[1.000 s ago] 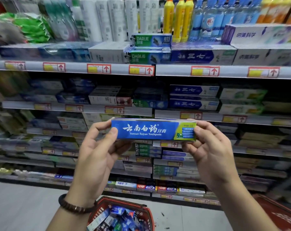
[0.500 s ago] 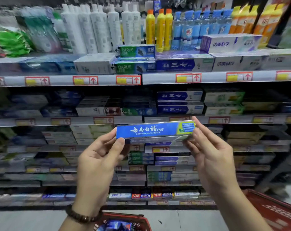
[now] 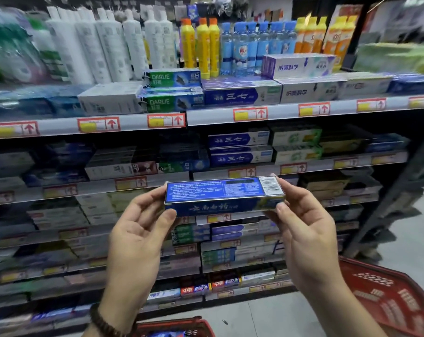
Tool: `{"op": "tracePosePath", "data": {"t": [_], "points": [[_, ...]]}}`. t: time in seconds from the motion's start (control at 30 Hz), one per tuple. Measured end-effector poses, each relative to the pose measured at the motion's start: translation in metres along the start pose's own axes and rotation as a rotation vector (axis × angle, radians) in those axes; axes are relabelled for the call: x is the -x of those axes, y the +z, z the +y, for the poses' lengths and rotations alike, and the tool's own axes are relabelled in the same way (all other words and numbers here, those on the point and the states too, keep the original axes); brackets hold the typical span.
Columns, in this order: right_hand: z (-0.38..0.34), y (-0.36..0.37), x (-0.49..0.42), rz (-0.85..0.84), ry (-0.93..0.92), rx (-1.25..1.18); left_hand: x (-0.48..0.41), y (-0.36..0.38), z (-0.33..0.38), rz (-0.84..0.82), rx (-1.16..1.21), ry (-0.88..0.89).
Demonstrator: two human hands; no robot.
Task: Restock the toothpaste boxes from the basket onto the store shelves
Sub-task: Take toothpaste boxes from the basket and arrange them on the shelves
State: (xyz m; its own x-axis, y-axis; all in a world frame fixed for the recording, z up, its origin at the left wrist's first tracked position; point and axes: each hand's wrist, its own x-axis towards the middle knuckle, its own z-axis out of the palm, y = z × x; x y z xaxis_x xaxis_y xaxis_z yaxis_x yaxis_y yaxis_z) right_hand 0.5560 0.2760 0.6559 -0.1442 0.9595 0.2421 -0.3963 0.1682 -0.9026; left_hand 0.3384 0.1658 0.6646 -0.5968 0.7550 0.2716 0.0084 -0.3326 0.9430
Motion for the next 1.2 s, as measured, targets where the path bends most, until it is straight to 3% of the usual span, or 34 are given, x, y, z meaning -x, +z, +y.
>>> {"op": "tracePosePath", "data": {"t": [0.6, 1.2], "points": [[-0.009, -0.031, 0.036, 0.154, -0.007, 0.1, 0.009, 0.021, -0.024, -0.115, 0.011, -0.056], [-0.06, -0.186, -0.03, 0.279, -0.032, 0.136, 0.011, 0.195, -0.06, -0.138, -0.105, -0.099]]}}
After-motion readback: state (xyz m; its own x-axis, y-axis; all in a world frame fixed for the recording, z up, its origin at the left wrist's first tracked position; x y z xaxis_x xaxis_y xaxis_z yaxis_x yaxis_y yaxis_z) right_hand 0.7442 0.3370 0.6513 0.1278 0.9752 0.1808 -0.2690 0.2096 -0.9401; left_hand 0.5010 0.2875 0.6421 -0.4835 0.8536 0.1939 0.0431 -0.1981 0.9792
